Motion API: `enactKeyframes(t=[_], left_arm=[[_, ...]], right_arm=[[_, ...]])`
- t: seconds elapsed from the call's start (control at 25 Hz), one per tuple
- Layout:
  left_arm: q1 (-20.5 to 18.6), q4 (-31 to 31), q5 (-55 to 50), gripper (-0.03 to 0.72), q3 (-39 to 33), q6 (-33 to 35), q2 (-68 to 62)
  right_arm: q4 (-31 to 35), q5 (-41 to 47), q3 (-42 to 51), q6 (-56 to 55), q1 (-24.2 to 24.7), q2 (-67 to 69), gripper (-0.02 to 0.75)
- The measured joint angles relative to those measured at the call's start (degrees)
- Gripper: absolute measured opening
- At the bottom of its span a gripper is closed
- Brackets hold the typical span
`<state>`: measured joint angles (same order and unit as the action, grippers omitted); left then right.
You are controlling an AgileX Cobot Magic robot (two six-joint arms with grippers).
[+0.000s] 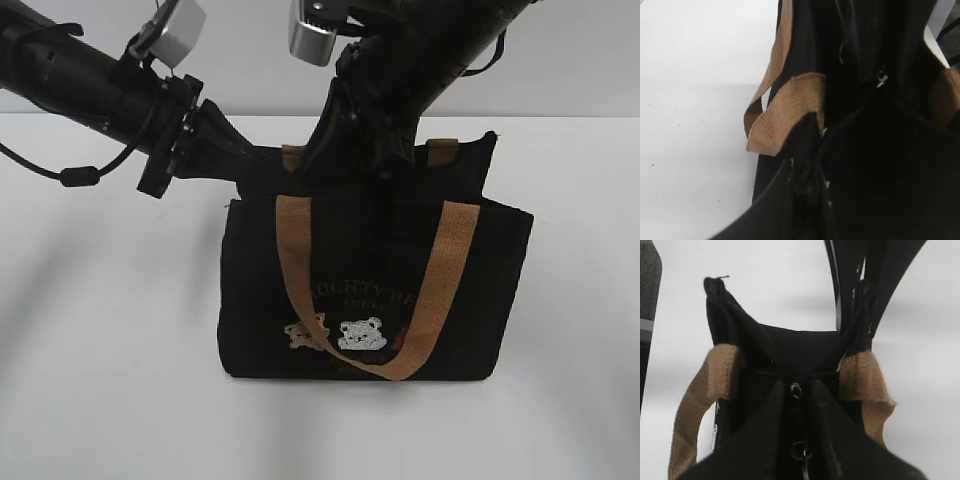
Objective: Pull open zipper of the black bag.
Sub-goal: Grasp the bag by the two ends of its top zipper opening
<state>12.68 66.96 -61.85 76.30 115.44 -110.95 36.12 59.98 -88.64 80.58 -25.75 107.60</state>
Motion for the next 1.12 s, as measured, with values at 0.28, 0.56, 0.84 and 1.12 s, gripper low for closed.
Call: enactKeyframes(t=[0.28,0.56,0.84,1.12], left_arm=[[0.2,-1.2,-0.6,0.048,0.0,0.0,0.0],[0.5,-2.4,0.7,0.046,0.0,0.0,0.2],[0.5,-2.4,2.1,0.046,0.0,0.0,0.4],[0.5,-2.4,3.0,0.046,0.0,0.0,0.4]], right_arm=[[-3.3,0.6,0.0,-5.1,0.2,-1.1,0.081],[-6.3,4.9,0.0,-9.6,1.8,-1.6,0.015],[-9.5,7.2,0.0,-13.6,5.1,-3.1,-0.015],[-14.3,9.2,0.0,-17.1,10.9,-3.6,-0.015]])
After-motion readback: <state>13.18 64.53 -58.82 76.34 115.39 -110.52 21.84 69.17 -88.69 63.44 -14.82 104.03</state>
